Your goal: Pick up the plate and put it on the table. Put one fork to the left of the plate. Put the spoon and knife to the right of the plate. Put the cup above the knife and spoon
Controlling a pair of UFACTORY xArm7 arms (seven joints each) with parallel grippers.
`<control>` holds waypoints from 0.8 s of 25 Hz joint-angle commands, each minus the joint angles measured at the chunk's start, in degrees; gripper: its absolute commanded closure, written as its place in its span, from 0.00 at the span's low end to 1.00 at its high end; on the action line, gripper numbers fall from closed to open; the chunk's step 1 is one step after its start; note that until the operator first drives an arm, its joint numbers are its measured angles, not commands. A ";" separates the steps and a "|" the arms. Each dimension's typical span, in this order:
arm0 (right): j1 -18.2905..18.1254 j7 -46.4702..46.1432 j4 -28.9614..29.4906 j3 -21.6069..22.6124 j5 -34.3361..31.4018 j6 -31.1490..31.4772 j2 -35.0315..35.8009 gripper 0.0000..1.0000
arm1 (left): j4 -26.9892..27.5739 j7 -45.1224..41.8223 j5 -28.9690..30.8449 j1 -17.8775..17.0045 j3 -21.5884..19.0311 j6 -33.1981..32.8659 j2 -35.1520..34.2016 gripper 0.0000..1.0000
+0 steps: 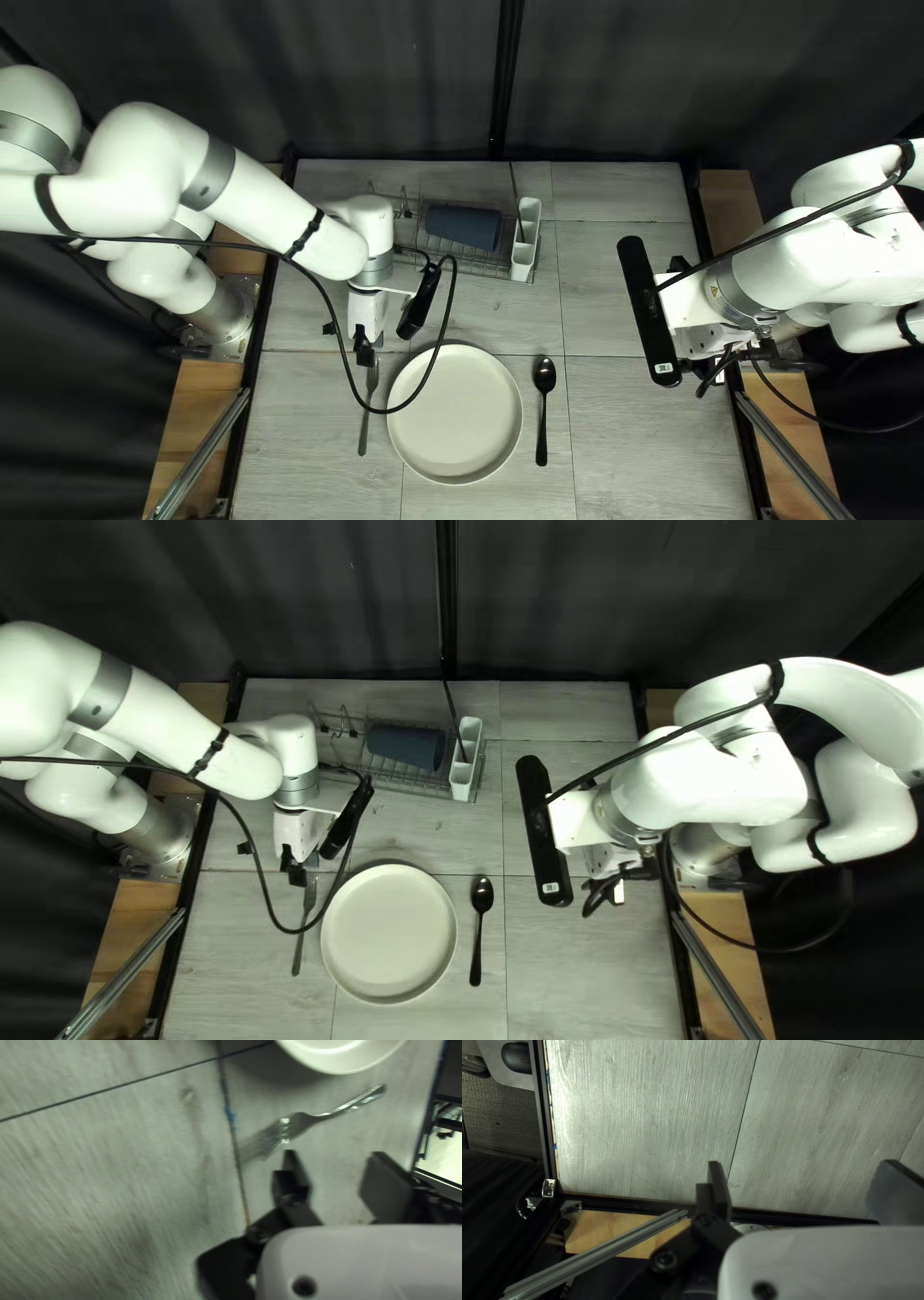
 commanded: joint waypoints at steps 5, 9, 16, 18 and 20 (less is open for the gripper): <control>0.00 0.00 0.00 0.00 0.00 0.00 0.00 0.00 | -3.79 -20.85 17.68 4.98 -6.45 -2.03 -14.25 0.00; 0.00 0.00 0.00 0.00 0.00 0.00 0.00 0.00 | 1.10 -34.67 28.06 9.48 -11.67 4.99 -20.04 0.00; 0.00 0.00 0.00 0.00 0.00 0.00 0.00 0.00 | 11.57 -46.70 37.87 14.34 -15.70 19.15 -25.55 0.00; 0.00 0.00 0.00 0.00 0.00 0.00 0.00 0.00 | 13.45 -48.91 39.93 15.60 -16.62 21.94 -27.38 0.00; 0.00 0.00 0.00 0.00 0.00 0.00 0.00 0.00 | 15.17 -50.63 42.85 17.16 -17.54 24.37 -29.43 0.00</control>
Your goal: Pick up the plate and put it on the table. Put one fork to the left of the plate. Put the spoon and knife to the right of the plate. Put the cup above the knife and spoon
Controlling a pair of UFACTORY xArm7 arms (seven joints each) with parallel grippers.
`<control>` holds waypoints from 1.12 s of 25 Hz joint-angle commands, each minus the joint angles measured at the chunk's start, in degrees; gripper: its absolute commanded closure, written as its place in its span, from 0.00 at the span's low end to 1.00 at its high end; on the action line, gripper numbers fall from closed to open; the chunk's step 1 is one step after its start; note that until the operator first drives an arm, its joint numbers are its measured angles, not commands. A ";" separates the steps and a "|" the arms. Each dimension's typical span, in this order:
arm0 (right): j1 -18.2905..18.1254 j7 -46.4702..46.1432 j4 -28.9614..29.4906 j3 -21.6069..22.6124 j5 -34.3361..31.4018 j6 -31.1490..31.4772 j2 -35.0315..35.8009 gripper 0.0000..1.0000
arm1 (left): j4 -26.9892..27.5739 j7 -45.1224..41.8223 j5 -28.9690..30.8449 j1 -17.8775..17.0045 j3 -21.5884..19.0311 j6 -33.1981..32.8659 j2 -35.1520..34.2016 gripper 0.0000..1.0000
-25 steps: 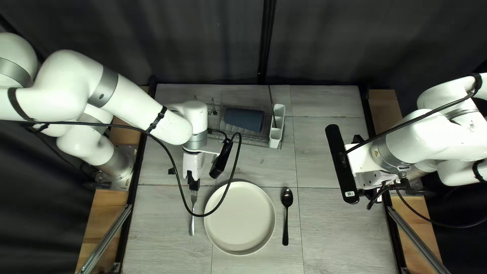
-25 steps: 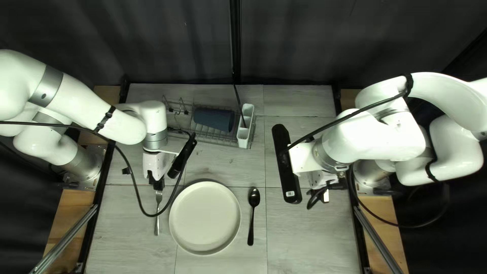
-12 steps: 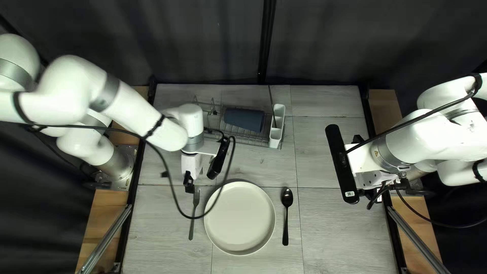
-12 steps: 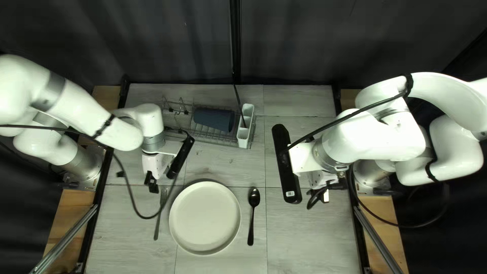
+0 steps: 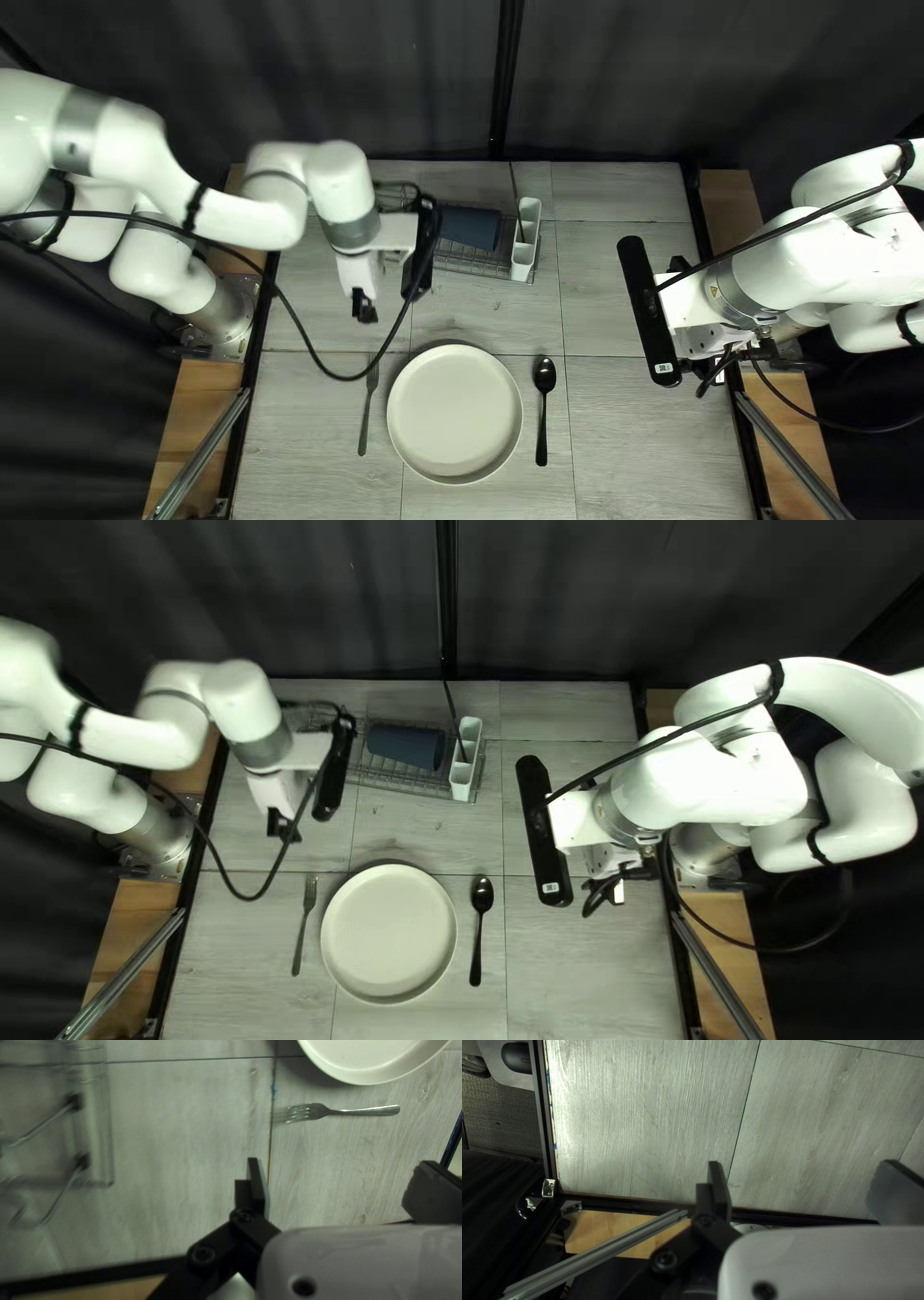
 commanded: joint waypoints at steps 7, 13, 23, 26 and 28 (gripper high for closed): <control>0.00 0.00 0.00 0.00 0.00 0.00 0.00 0.00 | 4.97 -6.26 12.30 7.92 -3.76 14.55 -16.97 0.00; 0.00 0.00 0.00 0.00 0.00 0.00 0.00 0.00 | 5.09 -6.48 12.59 8.07 -4.06 15.24 -17.90 0.00; -1.07 -0.07 -0.36 -0.37 -1.67 0.61 0.59 0.00 | 5.09 -6.48 12.59 8.07 -4.06 15.24 -17.90 0.00; -6.44 -2.96 1.03 -5.54 -6.31 2.08 5.20 0.00 | 5.09 -6.48 12.59 8.07 -4.06 15.24 -17.90 0.00; -8.26 -4.81 2.58 -7.54 -7.88 1.67 7.91 0.00 | 5.09 -6.48 12.59 8.07 -4.06 15.24 -17.90 0.00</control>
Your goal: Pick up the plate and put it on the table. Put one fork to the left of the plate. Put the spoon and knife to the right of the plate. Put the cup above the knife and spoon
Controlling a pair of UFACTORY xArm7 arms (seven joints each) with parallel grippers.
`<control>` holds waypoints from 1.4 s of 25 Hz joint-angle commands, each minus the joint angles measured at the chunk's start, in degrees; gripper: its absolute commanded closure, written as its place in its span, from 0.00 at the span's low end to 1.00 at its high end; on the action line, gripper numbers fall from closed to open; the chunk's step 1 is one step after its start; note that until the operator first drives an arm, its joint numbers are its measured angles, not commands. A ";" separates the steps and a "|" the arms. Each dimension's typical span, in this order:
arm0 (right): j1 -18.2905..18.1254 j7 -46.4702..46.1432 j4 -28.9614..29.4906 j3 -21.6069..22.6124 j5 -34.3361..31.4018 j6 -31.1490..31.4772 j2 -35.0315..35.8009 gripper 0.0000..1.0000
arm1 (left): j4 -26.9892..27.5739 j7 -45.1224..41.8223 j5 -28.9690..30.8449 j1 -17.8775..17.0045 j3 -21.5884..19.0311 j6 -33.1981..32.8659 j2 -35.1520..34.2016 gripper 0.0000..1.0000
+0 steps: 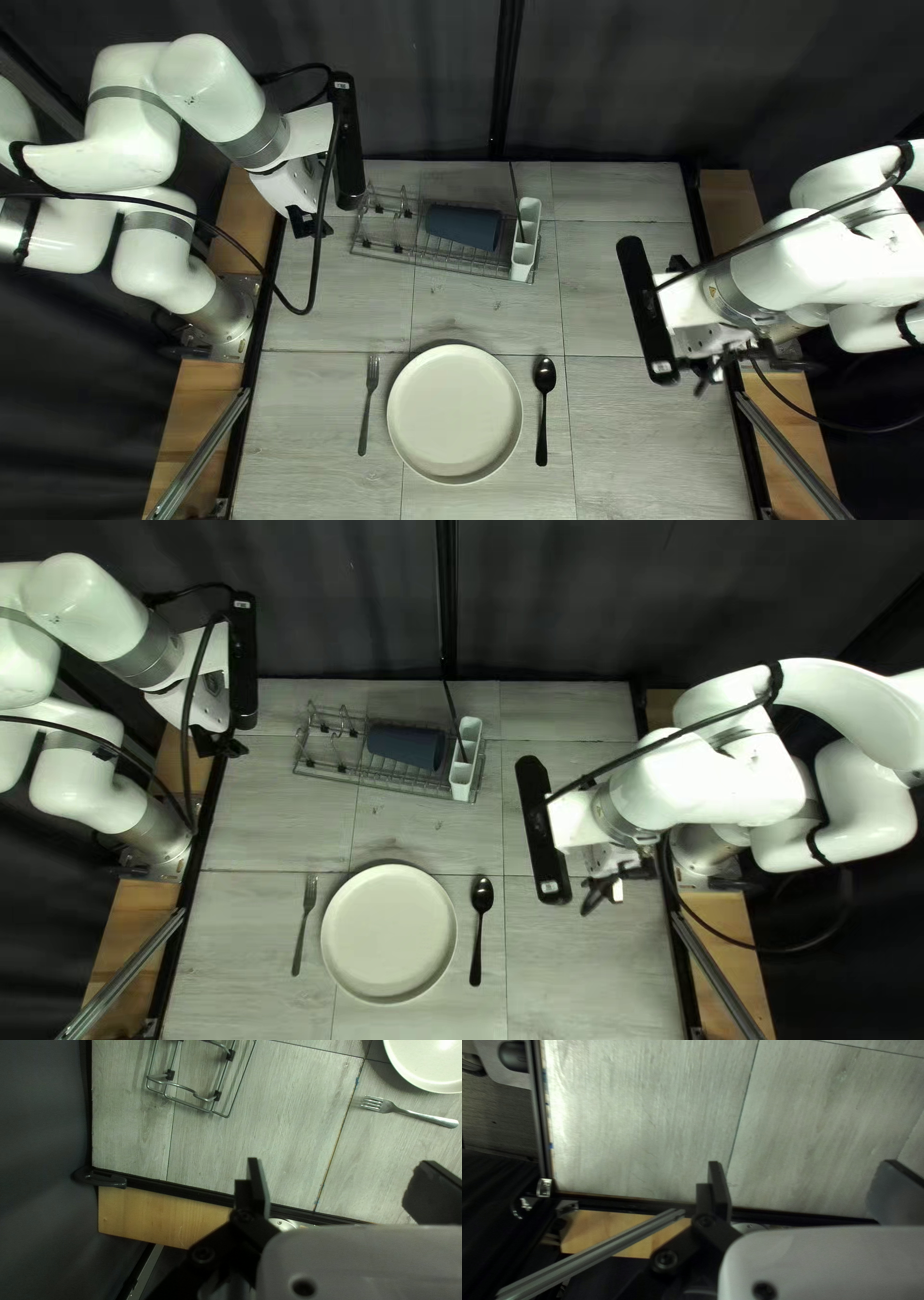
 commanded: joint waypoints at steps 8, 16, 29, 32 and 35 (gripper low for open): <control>-12.70 -11.00 11.69 -13.78 -11.24 -3.26 19.39 0.00 | 0.00 0.00 0.00 0.00 0.00 0.00 0.00 0.00; -14.09 -12.82 15.23 -15.54 -10.29 -8.80 27.06 0.00 | 0.00 0.00 0.00 0.00 0.00 0.00 0.00 0.00; -17.52 -13.90 23.44 -17.75 -0.50 -19.93 38.87 0.00 | 0.00 0.00 0.00 0.00 0.00 0.00 0.00 0.00; -17.79 -14.98 25.04 -17.58 0.72 -20.46 41.04 0.00 | 0.00 0.00 0.00 0.00 0.00 0.00 0.00 0.00; -17.77 -15.98 26.21 -17.21 1.47 -20.83 42.77 0.00 | 0.00 0.00 0.00 0.00 0.00 0.00 0.00 0.00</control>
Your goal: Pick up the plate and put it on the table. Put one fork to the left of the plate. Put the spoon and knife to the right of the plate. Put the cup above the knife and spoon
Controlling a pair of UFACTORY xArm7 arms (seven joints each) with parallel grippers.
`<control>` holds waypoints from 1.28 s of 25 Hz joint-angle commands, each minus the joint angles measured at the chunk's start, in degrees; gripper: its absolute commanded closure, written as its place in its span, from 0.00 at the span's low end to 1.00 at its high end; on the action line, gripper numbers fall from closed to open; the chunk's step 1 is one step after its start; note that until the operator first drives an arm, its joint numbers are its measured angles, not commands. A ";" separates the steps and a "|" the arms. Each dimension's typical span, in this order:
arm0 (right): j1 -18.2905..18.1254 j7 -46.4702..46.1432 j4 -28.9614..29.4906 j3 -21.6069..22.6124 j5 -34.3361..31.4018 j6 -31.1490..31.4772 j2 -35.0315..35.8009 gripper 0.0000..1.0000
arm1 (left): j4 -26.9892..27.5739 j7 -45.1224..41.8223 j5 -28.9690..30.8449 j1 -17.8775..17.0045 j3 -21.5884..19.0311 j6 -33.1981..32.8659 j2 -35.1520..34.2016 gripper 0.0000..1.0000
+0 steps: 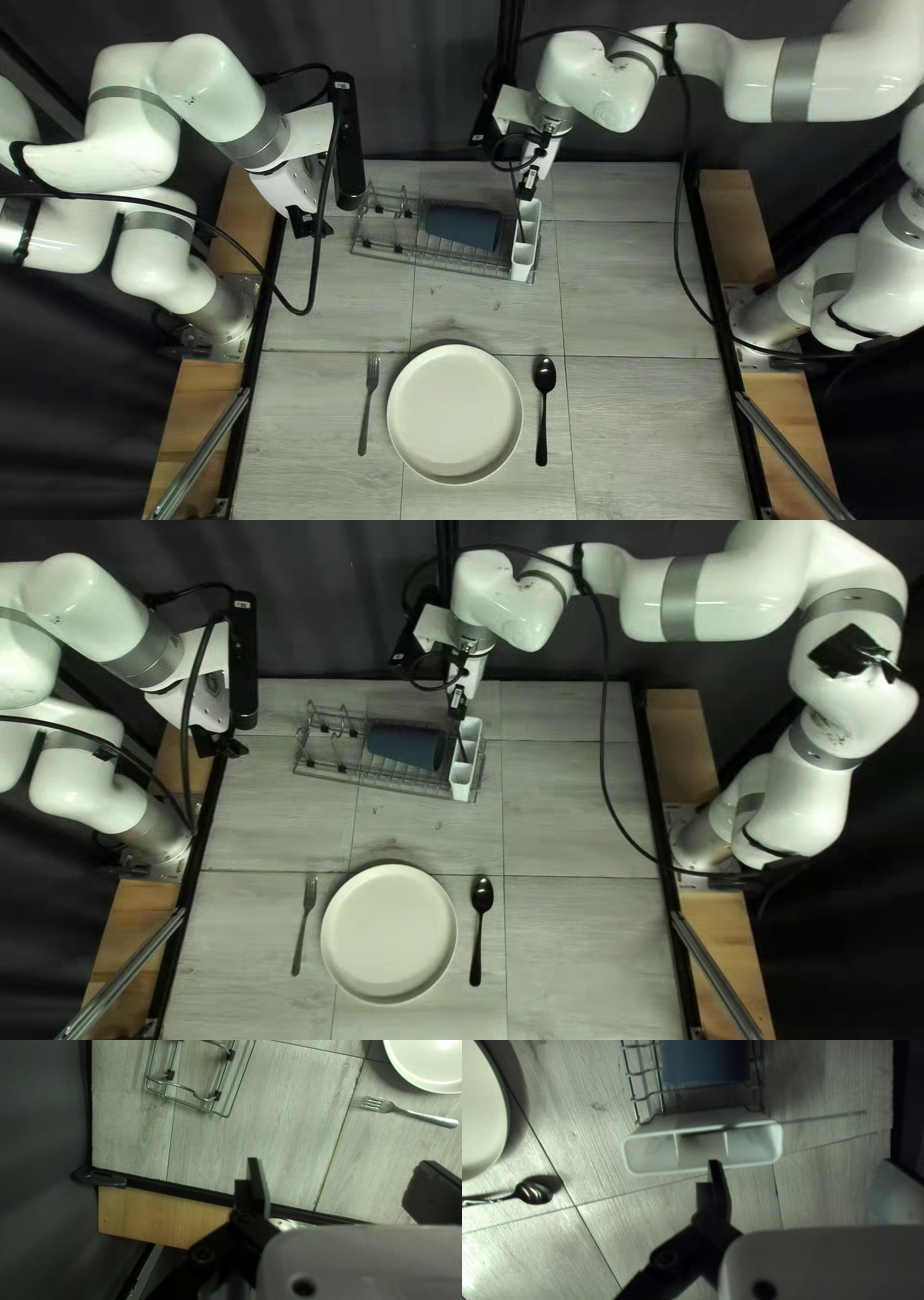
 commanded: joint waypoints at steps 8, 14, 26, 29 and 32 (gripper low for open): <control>-1.06 -6.22 -0.44 1.08 4.41 -2.58 2.14 0.99 | 0.00 0.00 0.00 0.00 0.00 0.00 0.00 0.00; -0.80 -6.87 0.92 1.47 4.30 -1.88 2.74 1.00 | 0.00 0.00 0.00 0.00 0.00 0.00 0.00 0.00; 0.13 -0.69 3.63 1.93 -1.43 9.78 -9.97 1.00 | 0.00 0.00 0.00 0.00 0.00 0.00 0.00 0.00; 0.90 4.98 7.29 3.54 -4.37 15.92 -12.88 1.00 | 0.00 0.00 0.00 0.00 0.00 0.00 0.00 0.00; 1.93 11.59 8.50 6.11 -7.26 20.91 -16.31 1.00 | 0.00 0.00 0.00 0.00 0.00 0.00 0.00 0.00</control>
